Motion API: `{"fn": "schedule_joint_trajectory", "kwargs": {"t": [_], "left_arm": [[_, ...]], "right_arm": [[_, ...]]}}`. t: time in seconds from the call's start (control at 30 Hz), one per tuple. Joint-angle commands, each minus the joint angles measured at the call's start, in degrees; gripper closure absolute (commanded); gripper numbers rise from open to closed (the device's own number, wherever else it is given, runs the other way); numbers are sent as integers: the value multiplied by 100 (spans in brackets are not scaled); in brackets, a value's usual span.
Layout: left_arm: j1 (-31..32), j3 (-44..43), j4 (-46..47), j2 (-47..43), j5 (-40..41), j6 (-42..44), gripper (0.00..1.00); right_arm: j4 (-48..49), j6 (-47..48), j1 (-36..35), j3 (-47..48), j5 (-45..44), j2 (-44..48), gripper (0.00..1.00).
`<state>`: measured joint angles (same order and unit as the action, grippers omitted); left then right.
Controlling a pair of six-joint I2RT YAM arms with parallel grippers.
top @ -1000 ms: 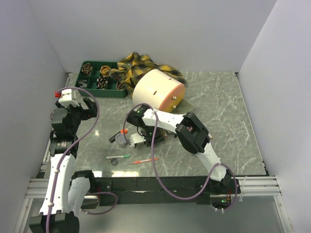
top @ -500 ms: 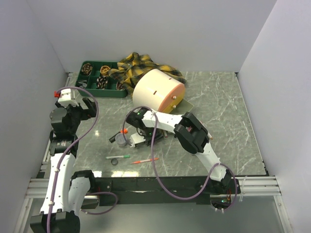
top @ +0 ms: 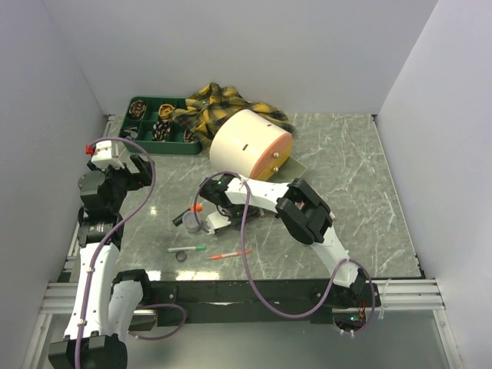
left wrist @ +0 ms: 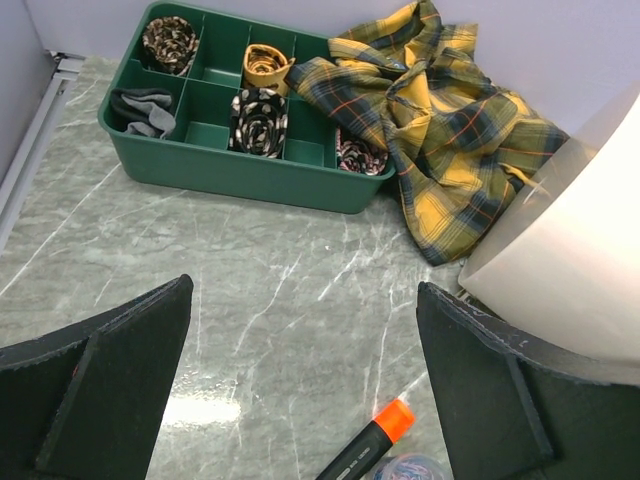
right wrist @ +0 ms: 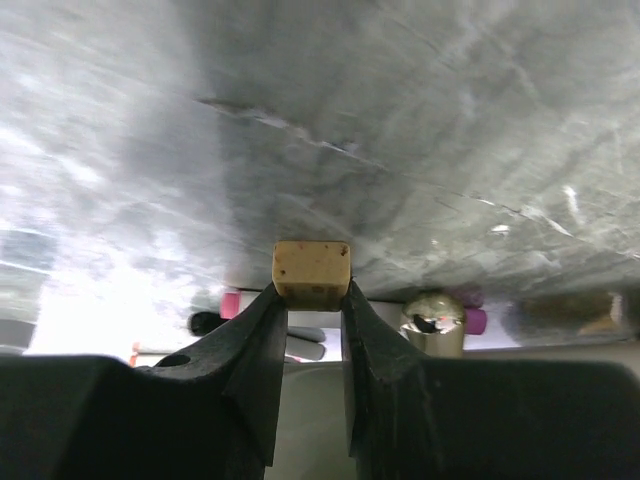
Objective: Sort the stationery into containers
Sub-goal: Pick up the stationery from the center of the board.
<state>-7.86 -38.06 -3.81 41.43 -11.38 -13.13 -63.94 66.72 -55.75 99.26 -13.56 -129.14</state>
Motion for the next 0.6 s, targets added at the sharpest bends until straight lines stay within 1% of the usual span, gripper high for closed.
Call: {"fn": "schedule_joint_trajectory", "kwargs": {"t": [0.0, 0.07, 0.2, 0.3, 0.43, 0.57], "left_arm": [[-23, -70, 276, -100, -154, -41, 1], [-23, -113, 302, -109, -137, -6, 1], [-23, -201, 329, -74, -154, 29, 1], [-32, -280, 337, -30, -181, 47, 1], [-23, -395, 451, 102, -216, 82, 1], [-23, -456, 759, 356, -225, 12, 0]], "right_arm": [[-486, -212, -269, 92, 555, 521, 89], [-619, -291, -331, 251, 696, 714, 90], [-1014, -501, -428, 943, 995, 864, 90], [-1076, -651, -420, 1217, 1154, 1083, 90], [-1050, -940, -332, 1113, 1093, 1549, 91], [-1138, -1073, -157, 578, 672, 2093, 91]]}}
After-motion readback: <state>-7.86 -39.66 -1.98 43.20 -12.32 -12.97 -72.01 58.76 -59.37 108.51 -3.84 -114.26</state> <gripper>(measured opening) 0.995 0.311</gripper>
